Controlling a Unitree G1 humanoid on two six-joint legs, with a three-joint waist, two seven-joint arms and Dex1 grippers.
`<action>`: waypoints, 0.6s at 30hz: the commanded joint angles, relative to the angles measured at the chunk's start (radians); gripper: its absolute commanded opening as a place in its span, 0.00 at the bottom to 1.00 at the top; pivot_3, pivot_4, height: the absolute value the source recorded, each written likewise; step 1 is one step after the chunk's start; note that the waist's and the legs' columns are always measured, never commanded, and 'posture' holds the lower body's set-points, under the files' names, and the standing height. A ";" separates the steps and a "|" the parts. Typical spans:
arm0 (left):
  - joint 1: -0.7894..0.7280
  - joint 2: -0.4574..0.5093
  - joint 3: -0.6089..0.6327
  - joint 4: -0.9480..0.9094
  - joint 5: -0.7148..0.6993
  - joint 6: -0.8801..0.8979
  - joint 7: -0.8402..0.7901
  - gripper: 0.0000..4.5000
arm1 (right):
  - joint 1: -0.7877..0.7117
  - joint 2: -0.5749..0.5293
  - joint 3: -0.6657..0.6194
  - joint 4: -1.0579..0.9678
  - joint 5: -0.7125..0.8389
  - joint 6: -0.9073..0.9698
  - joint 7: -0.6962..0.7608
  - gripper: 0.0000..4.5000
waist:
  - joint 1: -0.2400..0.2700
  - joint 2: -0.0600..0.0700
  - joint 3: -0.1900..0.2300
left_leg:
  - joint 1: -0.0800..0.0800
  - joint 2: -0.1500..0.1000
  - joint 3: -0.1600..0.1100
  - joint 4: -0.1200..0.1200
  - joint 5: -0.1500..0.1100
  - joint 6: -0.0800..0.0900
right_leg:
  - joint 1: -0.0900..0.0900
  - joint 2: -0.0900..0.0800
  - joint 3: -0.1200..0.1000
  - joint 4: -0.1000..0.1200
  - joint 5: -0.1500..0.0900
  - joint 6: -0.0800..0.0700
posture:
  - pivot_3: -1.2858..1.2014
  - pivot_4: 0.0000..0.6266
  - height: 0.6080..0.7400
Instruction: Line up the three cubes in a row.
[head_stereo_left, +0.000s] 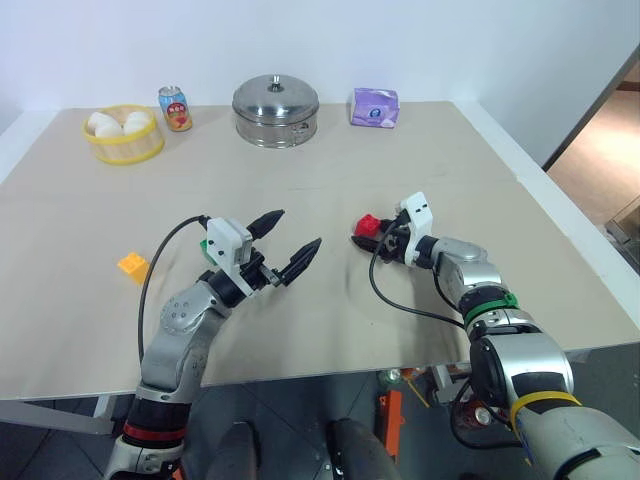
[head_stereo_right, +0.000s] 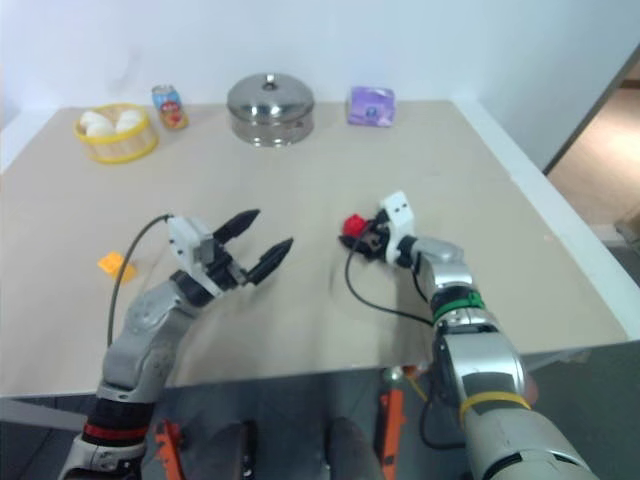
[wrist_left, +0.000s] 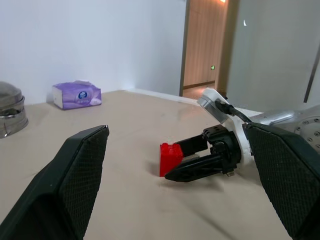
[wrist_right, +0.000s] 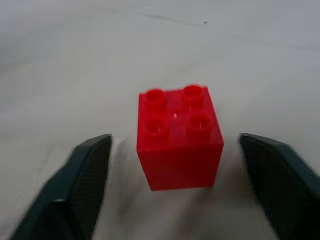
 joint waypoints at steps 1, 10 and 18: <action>-0.025 -0.006 -0.002 -0.005 0.001 -0.024 -0.002 1.00 | -0.048 -0.003 -0.021 0.007 -0.003 -0.030 0.003 0.61 | 0.000 0.000 0.000 | 0.000 0.000 0.000 0.000 0.000 0.000 | 0.000 0.000 0.000 0.000 0.000 0.000 | 0.52 0.24 0.99; 0.002 0.041 -0.003 -0.031 -0.002 -0.012 -0.048 1.00 | -0.028 -0.019 -0.032 -0.121 0.053 -0.012 0.172 0.28 | -0.002 0.000 0.000 | 0.000 0.000 0.000 0.000 0.000 0.000 | 0.000 0.000 0.000 0.000 0.000 0.000 | 0.52 0.24 0.99; 0.139 0.309 0.017 -0.144 -0.093 0.039 -0.316 1.00 | 0.239 -0.159 0.118 -0.593 0.103 0.001 0.627 0.28 | 0.002 0.002 0.000 | 0.000 0.000 -0.001 -0.001 -0.003 0.000 | -0.001 0.001 0.000 0.002 -0.005 0.000 | 0.52 0.24 0.99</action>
